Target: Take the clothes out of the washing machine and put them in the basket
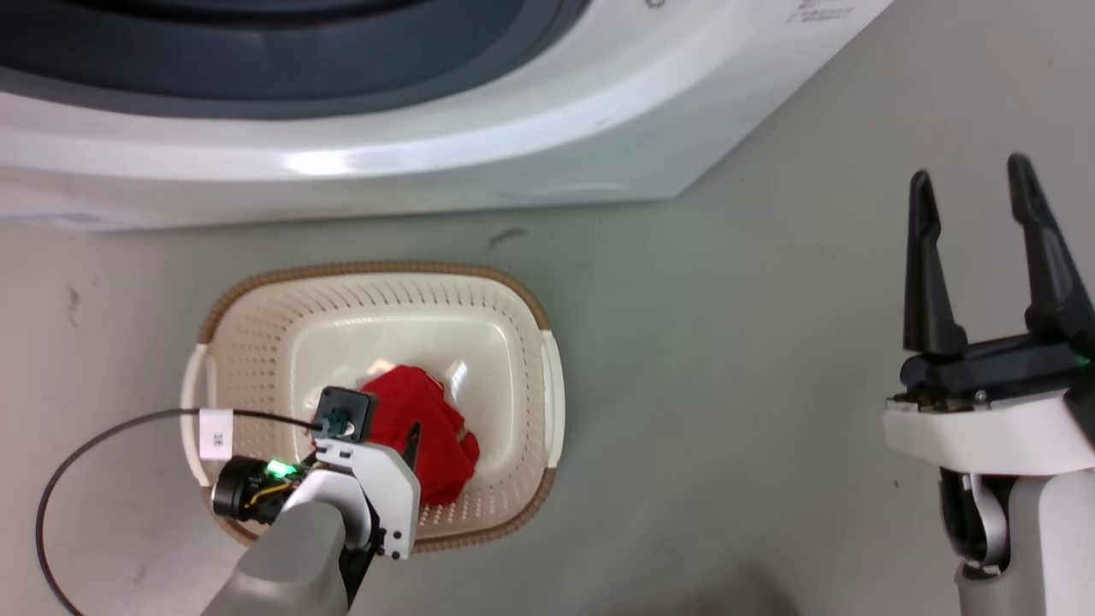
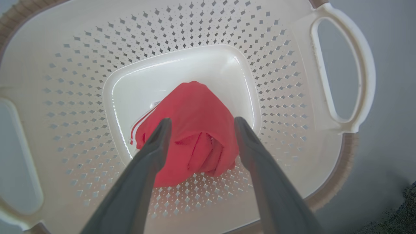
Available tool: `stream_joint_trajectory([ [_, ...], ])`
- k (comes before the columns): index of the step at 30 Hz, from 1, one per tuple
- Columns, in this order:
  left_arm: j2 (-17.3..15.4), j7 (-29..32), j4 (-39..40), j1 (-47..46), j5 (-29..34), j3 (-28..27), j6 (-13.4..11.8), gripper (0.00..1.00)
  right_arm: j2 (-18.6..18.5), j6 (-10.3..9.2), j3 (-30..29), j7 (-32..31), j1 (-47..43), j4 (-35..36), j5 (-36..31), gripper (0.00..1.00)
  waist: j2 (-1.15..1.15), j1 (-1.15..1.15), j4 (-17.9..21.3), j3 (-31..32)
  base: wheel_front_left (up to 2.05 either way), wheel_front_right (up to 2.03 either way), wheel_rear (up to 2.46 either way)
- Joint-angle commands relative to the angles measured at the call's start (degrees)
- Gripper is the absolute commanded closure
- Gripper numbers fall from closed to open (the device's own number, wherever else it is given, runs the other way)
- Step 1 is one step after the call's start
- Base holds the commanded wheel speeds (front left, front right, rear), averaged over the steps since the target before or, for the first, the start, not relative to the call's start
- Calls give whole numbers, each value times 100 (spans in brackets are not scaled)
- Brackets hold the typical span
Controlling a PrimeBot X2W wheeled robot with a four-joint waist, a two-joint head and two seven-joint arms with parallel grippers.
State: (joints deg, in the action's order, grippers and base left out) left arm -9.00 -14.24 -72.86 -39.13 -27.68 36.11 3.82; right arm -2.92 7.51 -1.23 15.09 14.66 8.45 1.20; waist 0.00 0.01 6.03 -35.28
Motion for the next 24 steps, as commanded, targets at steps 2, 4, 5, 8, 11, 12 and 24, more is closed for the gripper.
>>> stream_joint_trajectory([
  [2, 6, -77, 128, 191, -41, -72, -42, 0, 8, -5, 15, 12, -148, -46, -5, 0, 0, -1, -116, 472, 0, 0, 0],
  [4, -26, -99, 411, 293, -74, -191, -118, 0, 9, -4, 37, 12, -237, -70, -12, 0, 0, -1, -154, 675, 0, 0, 0],
  [5, -57, -102, 627, 385, -65, -272, -174, 0, 8, -4, 40, 12, -293, -76, -13, 0, 0, -1, -175, 770, 0, 0, 0],
  [8, -124, -92, 1264, 813, 27, -501, -325, 0, 8, -4, 40, 12, -439, -115, -17, 0, 0, -1, -248, 1075, 0, 0, 0],
  [11, -160, -95, 1897, 1156, 193, -756, -458, 0, 7, -4, 51, 12, -577, -149, -32, 0, 0, -1, -314, 1313, 0, 0, 0],
  [12, -164, -95, 2087, 1287, 248, -846, -504, 0, 7, -4, 50, 11, -627, -163, -37, 0, 0, -1, -335, 1390, 0, 0, 0],
  [24, 11, -97, 4379, 2579, 1158, -2004, -784, 0, 7, -4, 68, 11, -1026, -233, -48, 0, 0, -1, -486, 2061, 0, 0, 0],
])
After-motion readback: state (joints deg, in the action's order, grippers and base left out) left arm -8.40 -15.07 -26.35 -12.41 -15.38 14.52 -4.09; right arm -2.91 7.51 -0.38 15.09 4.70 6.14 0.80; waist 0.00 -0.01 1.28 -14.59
